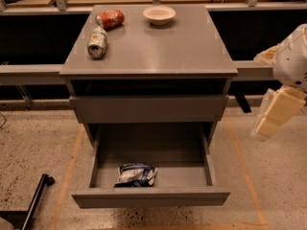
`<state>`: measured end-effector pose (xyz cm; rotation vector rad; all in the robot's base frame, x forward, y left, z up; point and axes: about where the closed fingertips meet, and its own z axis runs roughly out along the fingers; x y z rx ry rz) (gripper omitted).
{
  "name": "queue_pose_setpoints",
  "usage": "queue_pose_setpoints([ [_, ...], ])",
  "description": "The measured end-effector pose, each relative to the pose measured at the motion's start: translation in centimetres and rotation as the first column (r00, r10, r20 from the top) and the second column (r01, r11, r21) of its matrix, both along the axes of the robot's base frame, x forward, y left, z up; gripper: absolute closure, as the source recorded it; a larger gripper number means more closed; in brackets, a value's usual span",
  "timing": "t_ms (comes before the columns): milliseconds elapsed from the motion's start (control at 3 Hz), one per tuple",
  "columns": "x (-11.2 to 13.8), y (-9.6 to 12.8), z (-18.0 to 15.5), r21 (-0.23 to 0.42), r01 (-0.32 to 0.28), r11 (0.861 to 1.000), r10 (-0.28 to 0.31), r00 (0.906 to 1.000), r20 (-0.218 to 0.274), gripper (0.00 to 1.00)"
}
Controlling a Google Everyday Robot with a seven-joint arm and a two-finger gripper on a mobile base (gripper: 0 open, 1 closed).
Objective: Pick blue chip bag from middle drawer and place on counter
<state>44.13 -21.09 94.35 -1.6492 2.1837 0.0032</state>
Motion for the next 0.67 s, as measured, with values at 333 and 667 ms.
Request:
queue_pose_setpoints([
  [333, 0.9, 1.5, -2.6, 0.027, -0.060, 0.998, 0.061, 0.9977, -0.028, 0.00],
  [667, 2.0, 3.6, -7.4, 0.079, -0.136, 0.988, 0.140, 0.9892, -0.046, 0.00],
])
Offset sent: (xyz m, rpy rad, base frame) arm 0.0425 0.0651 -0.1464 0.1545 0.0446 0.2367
